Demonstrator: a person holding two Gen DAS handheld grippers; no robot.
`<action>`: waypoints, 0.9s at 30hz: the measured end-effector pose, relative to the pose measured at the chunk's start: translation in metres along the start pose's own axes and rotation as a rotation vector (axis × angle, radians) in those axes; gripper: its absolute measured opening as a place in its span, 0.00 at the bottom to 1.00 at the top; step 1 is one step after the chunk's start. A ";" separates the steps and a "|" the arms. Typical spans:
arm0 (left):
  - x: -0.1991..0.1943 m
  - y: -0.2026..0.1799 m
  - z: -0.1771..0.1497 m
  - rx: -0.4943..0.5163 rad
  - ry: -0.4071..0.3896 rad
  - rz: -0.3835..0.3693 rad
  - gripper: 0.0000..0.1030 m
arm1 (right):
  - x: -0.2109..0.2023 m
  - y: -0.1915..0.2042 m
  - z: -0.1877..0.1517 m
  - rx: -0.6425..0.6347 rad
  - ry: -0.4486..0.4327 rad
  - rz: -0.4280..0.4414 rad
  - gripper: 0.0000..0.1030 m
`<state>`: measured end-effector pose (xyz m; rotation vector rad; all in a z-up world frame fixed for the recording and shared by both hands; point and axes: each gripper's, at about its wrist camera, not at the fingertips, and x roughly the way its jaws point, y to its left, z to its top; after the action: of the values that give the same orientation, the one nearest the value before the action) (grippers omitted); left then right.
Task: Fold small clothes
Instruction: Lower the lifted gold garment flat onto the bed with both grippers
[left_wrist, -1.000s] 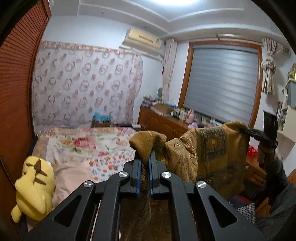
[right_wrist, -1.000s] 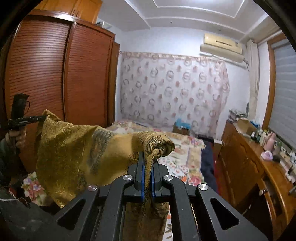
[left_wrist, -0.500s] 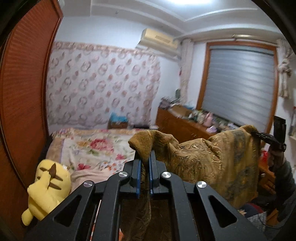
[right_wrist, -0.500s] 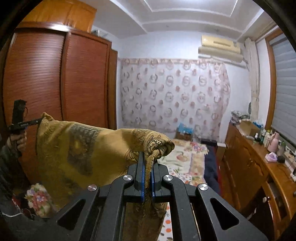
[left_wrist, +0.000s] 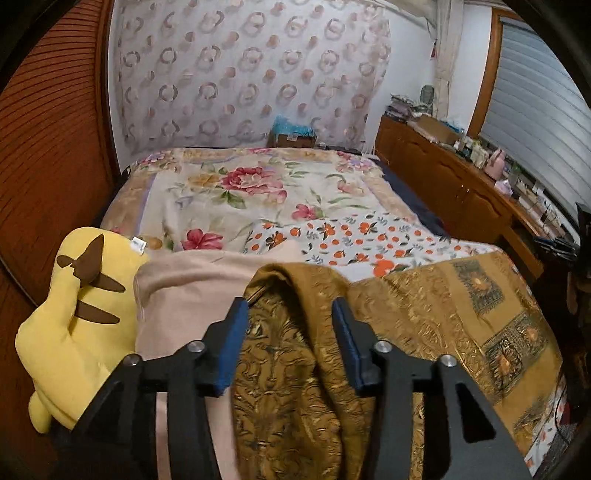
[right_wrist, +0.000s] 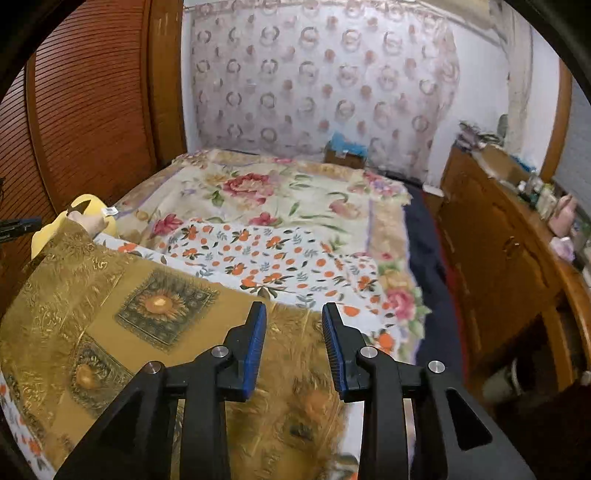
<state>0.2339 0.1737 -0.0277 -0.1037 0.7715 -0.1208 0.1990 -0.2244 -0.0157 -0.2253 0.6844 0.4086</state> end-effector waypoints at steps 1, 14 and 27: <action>0.000 -0.002 -0.002 0.011 0.002 0.006 0.49 | 0.007 -0.003 0.000 -0.001 0.005 0.003 0.35; 0.021 -0.026 -0.005 0.083 0.062 -0.022 0.41 | 0.074 -0.017 0.027 0.053 0.126 0.042 0.39; 0.040 -0.020 0.010 0.064 0.068 -0.040 0.06 | 0.090 -0.030 0.023 0.069 0.134 0.048 0.06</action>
<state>0.2675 0.1486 -0.0452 -0.0543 0.8328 -0.1872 0.2880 -0.2181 -0.0548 -0.1721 0.8358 0.4180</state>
